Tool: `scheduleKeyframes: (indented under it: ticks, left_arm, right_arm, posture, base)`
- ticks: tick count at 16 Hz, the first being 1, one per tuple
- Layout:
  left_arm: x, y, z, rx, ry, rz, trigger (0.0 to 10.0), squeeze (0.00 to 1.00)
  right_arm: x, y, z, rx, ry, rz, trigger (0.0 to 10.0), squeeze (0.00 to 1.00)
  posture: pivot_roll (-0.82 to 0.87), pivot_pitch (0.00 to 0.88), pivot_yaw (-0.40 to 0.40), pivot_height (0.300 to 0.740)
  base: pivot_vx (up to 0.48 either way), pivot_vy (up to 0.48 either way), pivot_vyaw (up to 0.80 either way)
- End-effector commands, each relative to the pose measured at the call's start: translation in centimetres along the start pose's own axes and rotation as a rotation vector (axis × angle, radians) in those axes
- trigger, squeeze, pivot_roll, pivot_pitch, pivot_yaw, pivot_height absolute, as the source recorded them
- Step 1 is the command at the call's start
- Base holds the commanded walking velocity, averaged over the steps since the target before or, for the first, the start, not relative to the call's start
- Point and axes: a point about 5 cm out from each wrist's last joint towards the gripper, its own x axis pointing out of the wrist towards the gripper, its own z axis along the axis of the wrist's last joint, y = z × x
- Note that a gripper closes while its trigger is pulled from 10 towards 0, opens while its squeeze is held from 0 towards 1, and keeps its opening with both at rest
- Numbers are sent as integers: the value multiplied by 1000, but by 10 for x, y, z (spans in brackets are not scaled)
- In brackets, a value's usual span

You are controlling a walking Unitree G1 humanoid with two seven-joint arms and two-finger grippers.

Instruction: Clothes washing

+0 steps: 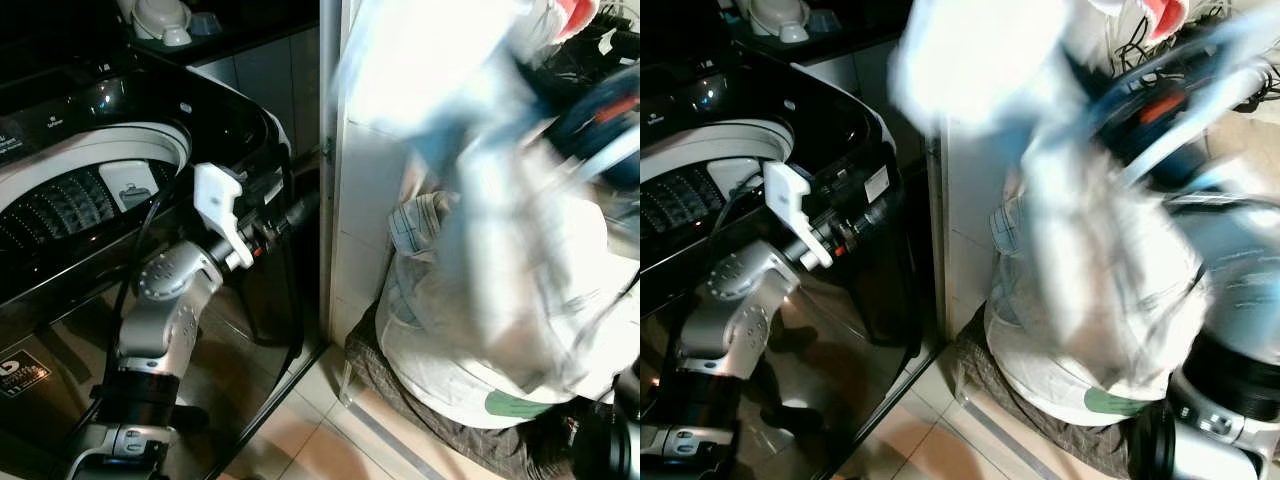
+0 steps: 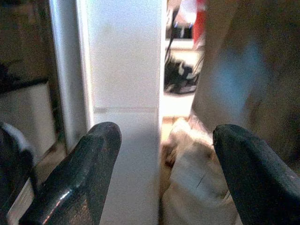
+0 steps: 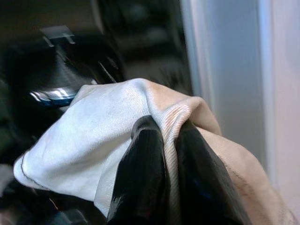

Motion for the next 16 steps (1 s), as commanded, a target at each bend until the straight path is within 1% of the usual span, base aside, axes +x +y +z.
scheduleKeyframes:
  ticks: [1, 2, 3, 4, 5, 6, 7, 8, 9, 11, 12, 13, 14, 15, 16]
  left_arm:
    - [7, -11, 12, -9, -38, -88, 10000, 0]
    - [8, -14, 12, -17, -39, -110, 10000, 0]
    - [11, -23, 15, -99, -62, -150, 10000, 831]
    - [14, -23, 23, -179, -123, -144, 10000, 1000]
    - [14, -20, 27, -169, -144, -117, 10000, 1000]
    - [15, -2, 37, -137, -193, -4, 10000, 1000]
    - [15, 3, 40, -138, -207, 22, 10000, 1000]
    - [14, 12, 48, -148, -240, 67, 10000, 1000]
    - [14, 15, 53, -162, -258, 82, 10000, 1000]
    - [20, 15, 66, -195, -324, 86, 10000, 1000]
    - [23, 12, 67, -172, -303, 59, 10000, 1000]
    - [29, -1, 57, -124, -203, -33, 10000, 1000]
    - [32, -9, 47, -102, -123, -85, 10000, 1000]
    - [34, -22, 30, -65, -12, -153, 10000, 1000]
    - [35, -32, 14, -36, 50, -184, 10000, 1000]
  right_arm:
    - [0, -5, -5, 0, 24, -36, 0, 0]
    - [0, -5, -7, 9, 25, -35, 0, 0]
    - [-2, -4, -18, -17, 94, -29, 0, 0]
    - [-6, -6, -37, -102, 234, -45, 0, 0]
    - [-8, -8, -45, -143, 298, -56, 0, 0]
    - [-13, -11, -63, -234, 426, -65, 0, 0]
    - [-15, -10, -67, -254, 454, -56, 0, 0]
    - [-18, -8, -75, -300, 509, -19, 0, 0]
    - [-19, -5, -78, -313, 518, 8, 0, 0]
    - [-19, 2, -79, -320, 515, 69, 0, 0]
    - [-18, 3, -78, -318, 506, 82, 0, 0]
    - [-17, 7, -75, -298, 475, 107, 0, 0]
    - [-16, 10, -72, -280, 446, 128, 0, 0]
    - [-14, 14, -67, -250, 396, 158, 0, 0]
    - [-14, 18, -61, -218, 348, 187, 0, 0]
  posture:
    - [-65, 0, 22, 740]
    - [-65, 0, 22, 740]
    - [-67, 0, 22, 740]
    - [-70, 0, 23, 740]
    - [-70, 0, 23, 740]
    - [-72, 0, 22, 740]
    - [-72, 0, 22, 740]
    - [-72, 0, 22, 740]
    - [-72, 0, 22, 740]
    - [-71, 0, 28, 740]
    - [-70, 0, 27, 740]
    - [-70, 0, 27, 740]
    - [-70, 0, 27, 740]
    - [-70, 0, 27, 740]
    - [-70, 0, 27, 740]
  base:
    - [0, 0, 0]
    - [0, 0, 0]
    - [0, 0, 0]
    - [0, 0, 0]
    - [0, 0, 0]
    - [0, 0, 0]
    - [0, 0, 0]
    - [0, 0, 0]
    - [0, 0, 0]
    - [0, 0, 0]
    - [0, 0, 0]
    - [0, 0, 0]
    - [0, 0, 0]
    - [0, 0, 0]
    - [0, 0, 0]
